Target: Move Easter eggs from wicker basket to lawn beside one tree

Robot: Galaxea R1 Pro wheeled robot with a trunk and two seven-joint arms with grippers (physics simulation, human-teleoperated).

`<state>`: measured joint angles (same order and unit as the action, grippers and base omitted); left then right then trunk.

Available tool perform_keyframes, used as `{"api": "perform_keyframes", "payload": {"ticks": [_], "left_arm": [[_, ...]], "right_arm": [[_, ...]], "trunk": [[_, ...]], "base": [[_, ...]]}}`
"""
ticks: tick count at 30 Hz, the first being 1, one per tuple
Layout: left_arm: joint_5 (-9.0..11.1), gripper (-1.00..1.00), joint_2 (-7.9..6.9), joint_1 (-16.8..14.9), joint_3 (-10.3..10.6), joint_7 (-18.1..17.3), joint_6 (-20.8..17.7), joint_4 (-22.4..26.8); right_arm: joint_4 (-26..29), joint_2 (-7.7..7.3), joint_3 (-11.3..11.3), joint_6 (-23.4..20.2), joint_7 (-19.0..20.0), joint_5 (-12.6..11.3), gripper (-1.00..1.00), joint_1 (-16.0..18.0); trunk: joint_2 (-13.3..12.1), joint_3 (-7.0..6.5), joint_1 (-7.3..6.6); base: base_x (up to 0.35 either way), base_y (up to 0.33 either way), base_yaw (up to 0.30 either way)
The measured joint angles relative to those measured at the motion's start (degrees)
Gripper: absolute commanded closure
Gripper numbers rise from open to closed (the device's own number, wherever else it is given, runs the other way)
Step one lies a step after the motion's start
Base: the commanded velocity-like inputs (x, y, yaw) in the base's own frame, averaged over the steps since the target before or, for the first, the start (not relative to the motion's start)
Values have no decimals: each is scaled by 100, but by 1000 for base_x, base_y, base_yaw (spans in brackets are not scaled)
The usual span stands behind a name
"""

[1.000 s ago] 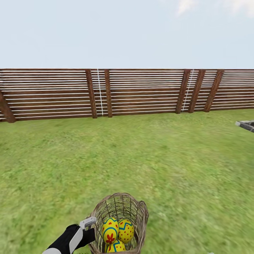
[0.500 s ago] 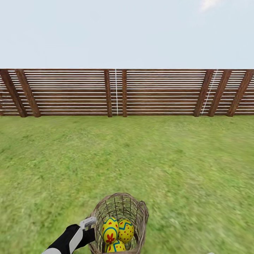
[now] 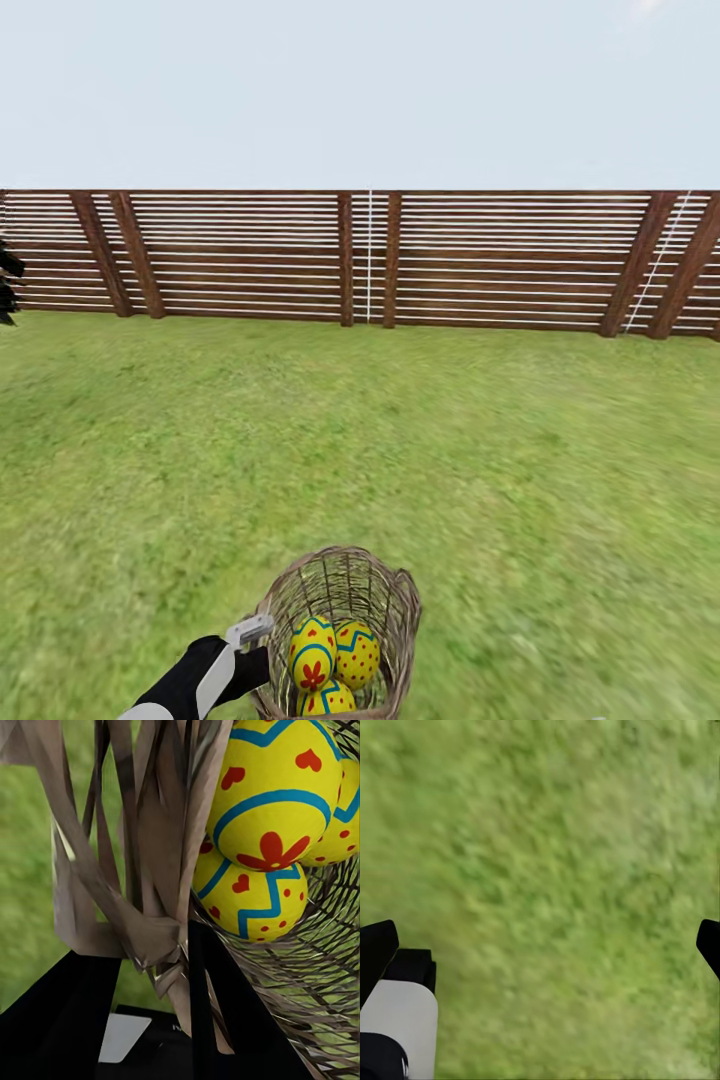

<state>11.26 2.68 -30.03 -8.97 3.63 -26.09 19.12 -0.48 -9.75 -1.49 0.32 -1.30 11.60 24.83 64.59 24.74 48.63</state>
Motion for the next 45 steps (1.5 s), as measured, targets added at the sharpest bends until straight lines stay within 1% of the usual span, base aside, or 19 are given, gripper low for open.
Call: {"api": "perform_keyframes", "payload": {"ticks": [12,45], "left_arm": [[4,100,0,0,-1,0,0,0],[4,100,0,0,-2,2,1,0]], "right_arm": [[-7,0,8,5,49,26,-100,0],[-7,0,8,8,34,26,-100,-8]], "trunk": [[0,81,0],[0,302,0]], "base": [[0,0,228],[0,0,224]]}}
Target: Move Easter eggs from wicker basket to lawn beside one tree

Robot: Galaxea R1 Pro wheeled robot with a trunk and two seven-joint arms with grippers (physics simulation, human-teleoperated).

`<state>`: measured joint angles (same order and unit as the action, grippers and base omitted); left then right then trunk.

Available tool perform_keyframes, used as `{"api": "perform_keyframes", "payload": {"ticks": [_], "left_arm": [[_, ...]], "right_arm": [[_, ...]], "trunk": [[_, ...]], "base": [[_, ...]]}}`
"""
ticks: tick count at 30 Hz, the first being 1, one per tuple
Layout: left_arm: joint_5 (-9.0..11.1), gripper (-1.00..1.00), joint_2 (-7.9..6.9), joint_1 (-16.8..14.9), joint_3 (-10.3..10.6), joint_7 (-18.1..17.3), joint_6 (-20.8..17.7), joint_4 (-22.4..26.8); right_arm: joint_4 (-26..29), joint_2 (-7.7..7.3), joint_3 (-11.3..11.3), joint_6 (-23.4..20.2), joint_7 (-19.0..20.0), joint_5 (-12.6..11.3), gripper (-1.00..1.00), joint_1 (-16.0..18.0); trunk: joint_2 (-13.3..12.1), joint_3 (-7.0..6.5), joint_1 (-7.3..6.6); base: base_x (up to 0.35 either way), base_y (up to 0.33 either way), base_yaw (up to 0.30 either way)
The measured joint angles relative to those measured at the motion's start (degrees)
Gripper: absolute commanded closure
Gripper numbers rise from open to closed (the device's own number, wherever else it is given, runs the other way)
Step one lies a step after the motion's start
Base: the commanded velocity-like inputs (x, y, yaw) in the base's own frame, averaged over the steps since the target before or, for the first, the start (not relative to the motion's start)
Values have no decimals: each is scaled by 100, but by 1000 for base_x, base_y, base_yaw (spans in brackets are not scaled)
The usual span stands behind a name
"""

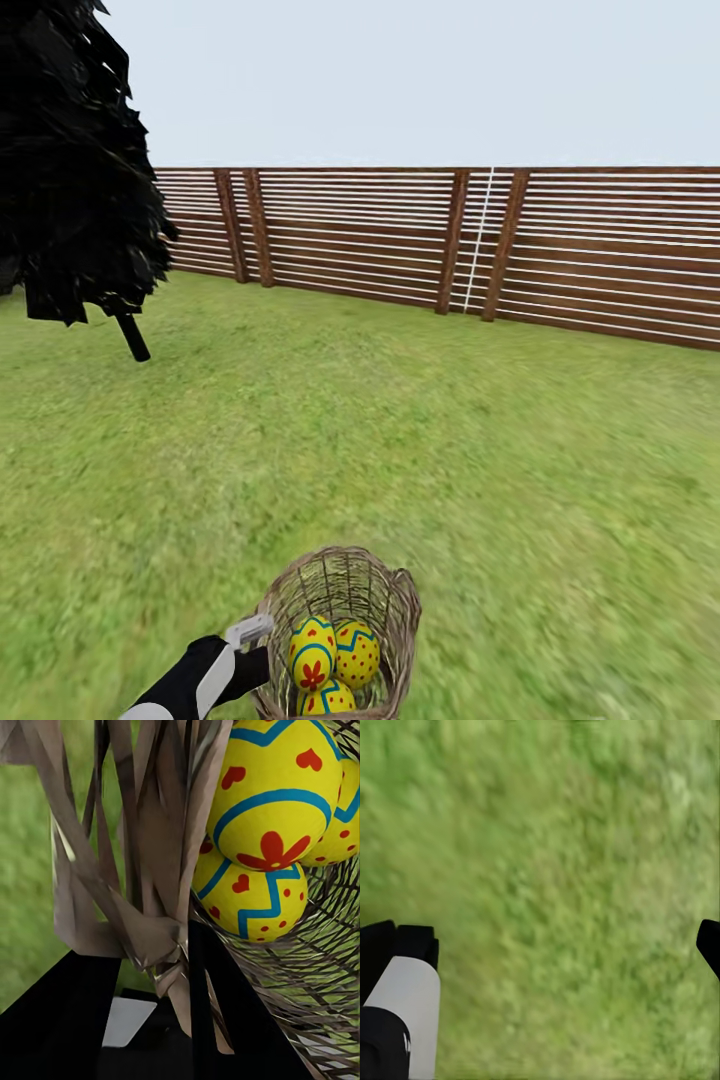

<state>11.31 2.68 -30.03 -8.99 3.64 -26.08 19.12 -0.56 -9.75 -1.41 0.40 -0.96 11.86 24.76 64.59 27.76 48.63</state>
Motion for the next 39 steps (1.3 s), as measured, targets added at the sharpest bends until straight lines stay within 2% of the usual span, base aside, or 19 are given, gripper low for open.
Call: {"api": "perform_keyframes", "payload": {"ticks": [9,11,12,13,17,19,21,39], "left_arm": [[-2,100,1,-1,1,0,1,-1],[-3,100,-2,-1,-1,-1,1,0],[-9,100,-1,-1,6,1,1,-3],[0,100,-1,-1,1,0,1,-1],[-9,100,-4,0,4,1,0,-1],[4,100,0,-1,1,-1,1,0],[-3,100,0,-1,1,0,0,0],[-3,100,1,0,1,0,0,0]], "right_arm": [[-91,-12,0,-4,9,23,-100,-5],[-144,-24,8,8,20,650,-100,-128],[-133,-12,5,17,18,811,-100,-149],[-112,1,-1,22,16,871,-100,-158],[-108,26,-20,24,17,873,-100,-163],[-118,113,-24,24,18,812,-100,-163],[-123,137,-24,20,16,801,-100,-163],[-124,135,-26,24,16,781,-100,-163]], "trunk": [[0,46,0],[0,47,0],[0,47,0],[0,46,0],[0,47,0],[0,46,0],[0,46,0],[0,46,0]], "base": [[0,0,145],[0,0,0],[0,0,0],[0,0,138],[0,0,268],[0,0,292],[0,0,292],[0,0,292]]}}
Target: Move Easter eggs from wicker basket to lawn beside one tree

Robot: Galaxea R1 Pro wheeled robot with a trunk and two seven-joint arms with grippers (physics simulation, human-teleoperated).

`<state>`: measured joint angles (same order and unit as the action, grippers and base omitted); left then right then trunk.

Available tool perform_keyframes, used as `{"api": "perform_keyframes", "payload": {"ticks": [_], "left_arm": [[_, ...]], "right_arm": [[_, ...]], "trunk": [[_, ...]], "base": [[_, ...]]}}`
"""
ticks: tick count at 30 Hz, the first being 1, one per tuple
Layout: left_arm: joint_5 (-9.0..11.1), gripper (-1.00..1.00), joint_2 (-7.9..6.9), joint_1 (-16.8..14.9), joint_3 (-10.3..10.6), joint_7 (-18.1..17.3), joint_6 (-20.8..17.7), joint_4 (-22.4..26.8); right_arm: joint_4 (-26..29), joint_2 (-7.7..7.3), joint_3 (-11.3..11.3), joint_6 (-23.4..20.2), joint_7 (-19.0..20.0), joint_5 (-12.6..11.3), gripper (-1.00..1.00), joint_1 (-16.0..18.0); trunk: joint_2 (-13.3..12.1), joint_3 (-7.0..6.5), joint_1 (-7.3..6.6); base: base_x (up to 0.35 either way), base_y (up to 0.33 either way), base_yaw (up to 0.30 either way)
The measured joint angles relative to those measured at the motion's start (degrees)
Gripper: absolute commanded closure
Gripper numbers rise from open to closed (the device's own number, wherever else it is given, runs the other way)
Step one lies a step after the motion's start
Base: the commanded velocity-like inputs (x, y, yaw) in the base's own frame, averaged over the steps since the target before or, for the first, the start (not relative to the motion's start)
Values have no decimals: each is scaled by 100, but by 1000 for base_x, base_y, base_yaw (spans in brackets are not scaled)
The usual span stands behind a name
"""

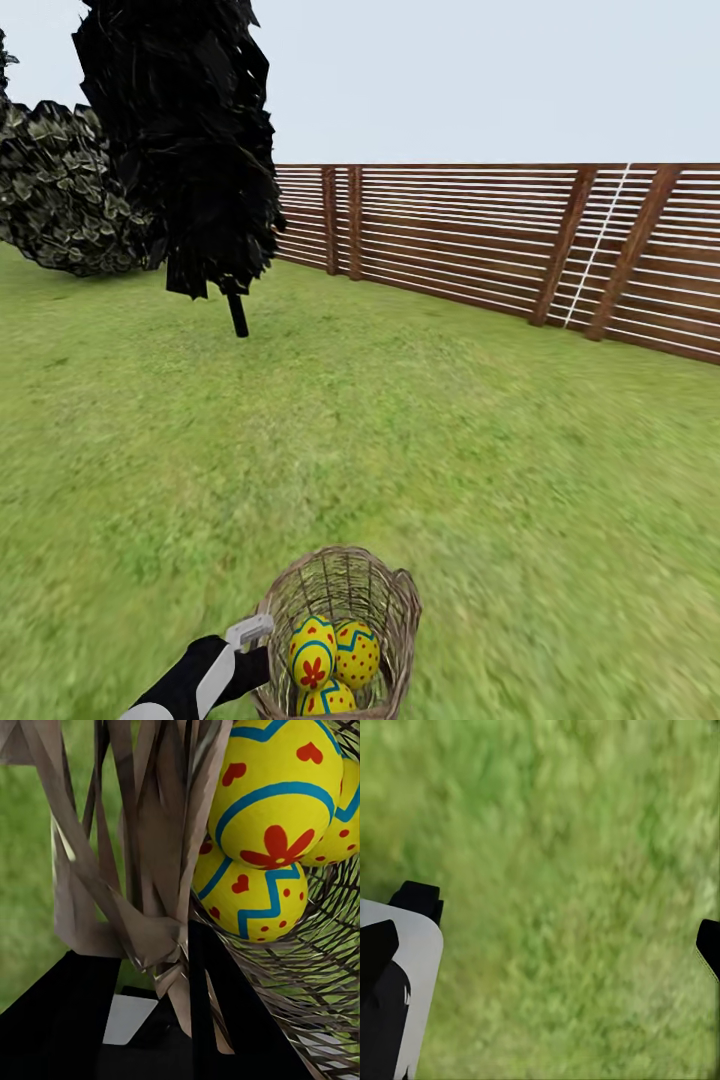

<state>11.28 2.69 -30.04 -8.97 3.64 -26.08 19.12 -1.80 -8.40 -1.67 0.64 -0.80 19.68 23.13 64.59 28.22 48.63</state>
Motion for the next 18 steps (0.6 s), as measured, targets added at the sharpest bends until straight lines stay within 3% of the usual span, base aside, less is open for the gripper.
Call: {"api": "perform_keyframes", "payload": {"ticks": [6,11,18], "left_arm": [[-2,100,0,0,1,-1,1,0],[0,100,0,0,-1,-1,5,0],[0,100,-1,0,3,-1,1,-1]], "right_arm": [[0,1,-1,0,0,0,-100,0],[0,4,-1,0,0,0,-100,0],[0,6,1,0,0,0,-100,0]], "trunk": [[0,0,0],[1,0,-3],[0,0,0]], "base": [[7,0,292],[236,0,292],[47,0,292]]}}
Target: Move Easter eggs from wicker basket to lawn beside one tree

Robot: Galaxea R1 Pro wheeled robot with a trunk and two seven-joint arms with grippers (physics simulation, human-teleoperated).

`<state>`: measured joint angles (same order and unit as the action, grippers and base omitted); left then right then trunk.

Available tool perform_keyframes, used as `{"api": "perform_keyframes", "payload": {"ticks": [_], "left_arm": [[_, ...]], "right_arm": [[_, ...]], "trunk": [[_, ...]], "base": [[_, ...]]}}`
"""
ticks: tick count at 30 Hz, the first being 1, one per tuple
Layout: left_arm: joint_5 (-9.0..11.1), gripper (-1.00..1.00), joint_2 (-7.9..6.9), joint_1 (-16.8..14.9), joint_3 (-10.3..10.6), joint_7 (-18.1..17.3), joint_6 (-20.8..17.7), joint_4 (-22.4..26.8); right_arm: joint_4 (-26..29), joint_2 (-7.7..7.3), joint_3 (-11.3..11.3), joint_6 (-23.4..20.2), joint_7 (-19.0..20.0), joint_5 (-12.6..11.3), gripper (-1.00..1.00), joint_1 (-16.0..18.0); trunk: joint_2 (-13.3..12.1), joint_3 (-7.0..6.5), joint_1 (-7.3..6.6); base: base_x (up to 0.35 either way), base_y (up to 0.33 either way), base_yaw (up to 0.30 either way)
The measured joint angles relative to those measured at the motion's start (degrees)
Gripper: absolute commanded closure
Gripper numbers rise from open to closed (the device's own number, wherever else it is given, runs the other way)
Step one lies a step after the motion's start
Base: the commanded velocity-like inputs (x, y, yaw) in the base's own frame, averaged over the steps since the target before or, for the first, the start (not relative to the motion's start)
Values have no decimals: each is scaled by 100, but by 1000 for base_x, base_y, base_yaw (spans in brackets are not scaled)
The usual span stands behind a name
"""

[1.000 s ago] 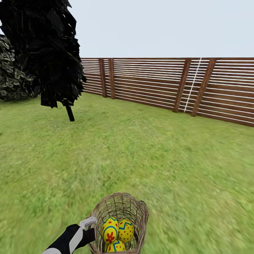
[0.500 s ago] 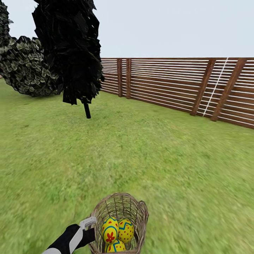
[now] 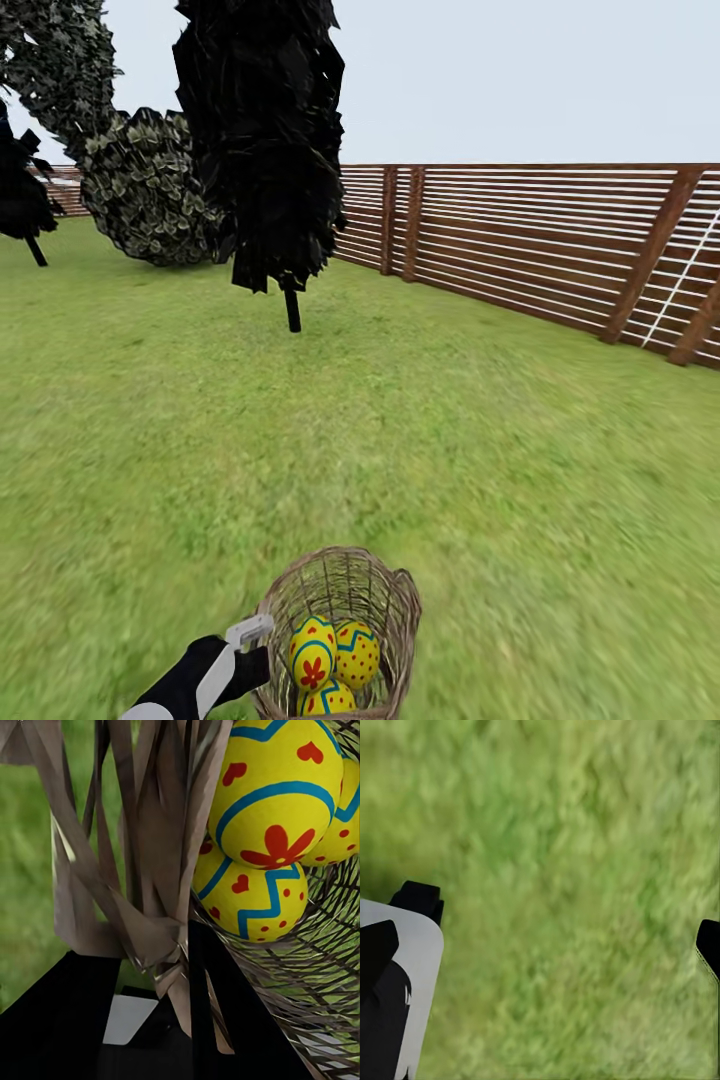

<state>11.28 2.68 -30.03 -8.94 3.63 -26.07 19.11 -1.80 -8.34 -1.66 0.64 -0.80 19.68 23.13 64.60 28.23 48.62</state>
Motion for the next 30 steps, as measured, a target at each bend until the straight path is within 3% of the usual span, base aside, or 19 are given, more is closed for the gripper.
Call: {"api": "perform_keyframes", "payload": {"ticks": [30], "left_arm": [[-5,100,-8,0,-3,-3,8,7]], "right_arm": [[-4,0,0,8,0,1,-100,0]], "trunk": [[0,0,-3]], "base": [[316,0,292]]}}
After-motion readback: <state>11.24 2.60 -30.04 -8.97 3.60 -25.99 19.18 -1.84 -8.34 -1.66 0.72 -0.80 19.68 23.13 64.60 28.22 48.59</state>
